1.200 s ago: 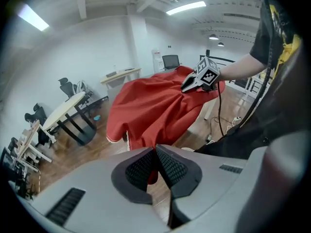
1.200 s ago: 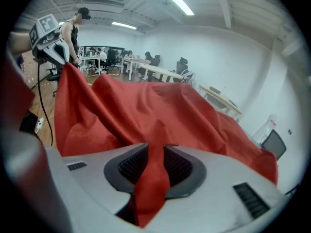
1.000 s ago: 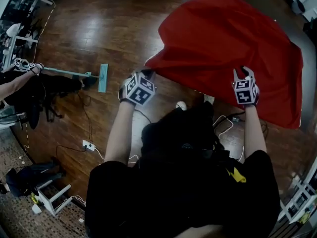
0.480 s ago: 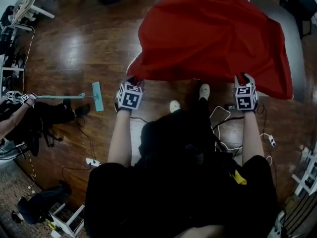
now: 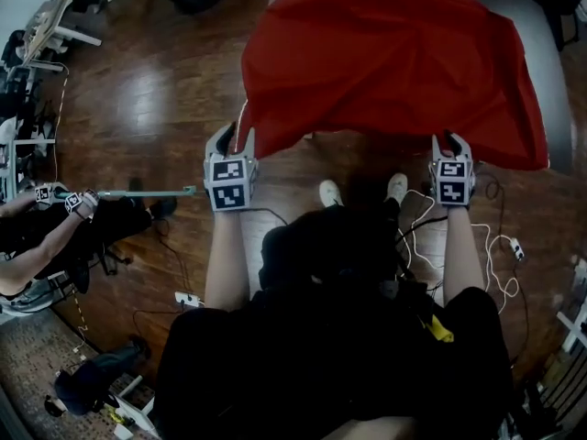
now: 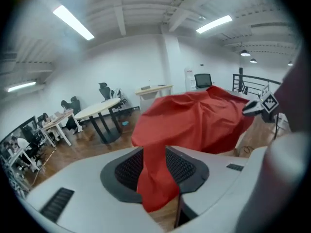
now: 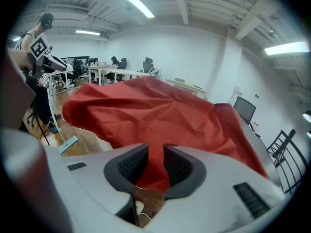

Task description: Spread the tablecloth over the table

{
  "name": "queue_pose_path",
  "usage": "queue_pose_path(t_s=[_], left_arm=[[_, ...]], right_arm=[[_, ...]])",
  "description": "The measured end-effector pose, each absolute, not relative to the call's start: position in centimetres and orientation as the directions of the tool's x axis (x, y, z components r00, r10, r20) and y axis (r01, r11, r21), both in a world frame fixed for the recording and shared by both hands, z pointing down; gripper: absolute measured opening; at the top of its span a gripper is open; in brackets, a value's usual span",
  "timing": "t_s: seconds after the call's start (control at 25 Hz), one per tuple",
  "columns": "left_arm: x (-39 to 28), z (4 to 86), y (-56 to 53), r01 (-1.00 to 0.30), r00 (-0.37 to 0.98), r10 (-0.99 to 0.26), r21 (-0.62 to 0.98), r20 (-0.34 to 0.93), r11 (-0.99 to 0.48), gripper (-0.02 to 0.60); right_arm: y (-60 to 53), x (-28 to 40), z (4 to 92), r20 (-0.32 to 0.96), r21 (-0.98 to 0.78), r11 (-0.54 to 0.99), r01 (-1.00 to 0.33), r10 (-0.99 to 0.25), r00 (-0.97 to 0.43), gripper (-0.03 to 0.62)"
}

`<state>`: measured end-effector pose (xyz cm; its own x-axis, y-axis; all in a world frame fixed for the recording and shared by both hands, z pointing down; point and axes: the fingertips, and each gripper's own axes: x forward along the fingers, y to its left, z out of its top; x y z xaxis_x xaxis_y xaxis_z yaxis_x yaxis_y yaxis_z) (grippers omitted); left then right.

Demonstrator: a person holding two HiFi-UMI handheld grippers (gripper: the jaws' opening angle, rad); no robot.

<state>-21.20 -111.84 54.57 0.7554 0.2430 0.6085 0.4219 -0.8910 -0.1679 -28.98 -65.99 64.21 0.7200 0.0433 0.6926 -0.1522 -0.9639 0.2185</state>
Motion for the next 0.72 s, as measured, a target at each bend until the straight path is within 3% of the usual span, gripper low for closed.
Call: queue_pose_path(t_s=[0.2,0.32,0.52,0.6,0.72], left_arm=[[-19.9,50.7,-106.6,0.451,0.785,0.389,-0.014,0.482,-0.892,0.092],[-19.8,49.0,-100.6,0.532,0.765,0.501,0.04,0.405,-0.846,0.007],[-19.9,45.7,-90.9,0.65,0.701,0.67,0.17,0.243,-0.741,0.003],[-20.0,44.4,-87.4,0.668,0.686,0.701,0.213,0.194,-0.713,0.002],[-19.8,42.7,-80.8,0.723,0.643,0.755,0.222,0.129,-0.654,0.003]], right_arm=[[-63.3,-30.1,61.9,0.634,0.193,-0.974,-0.115,0.034,0.773,0.106],[-59.1,-31.5,60.0,0.603,0.176,-0.983,-0.06,0.059,0.796,0.106],[-51.2,-34.3,55.4,0.529,0.105,-0.991,0.083,0.127,0.839,0.102],[-47.8,-35.4,53.1,0.48,0.092,-0.987,0.134,0.161,0.862,0.044],[-42.3,-37.2,49.7,0.39,0.092,-0.972,0.215,0.234,0.89,0.031]])
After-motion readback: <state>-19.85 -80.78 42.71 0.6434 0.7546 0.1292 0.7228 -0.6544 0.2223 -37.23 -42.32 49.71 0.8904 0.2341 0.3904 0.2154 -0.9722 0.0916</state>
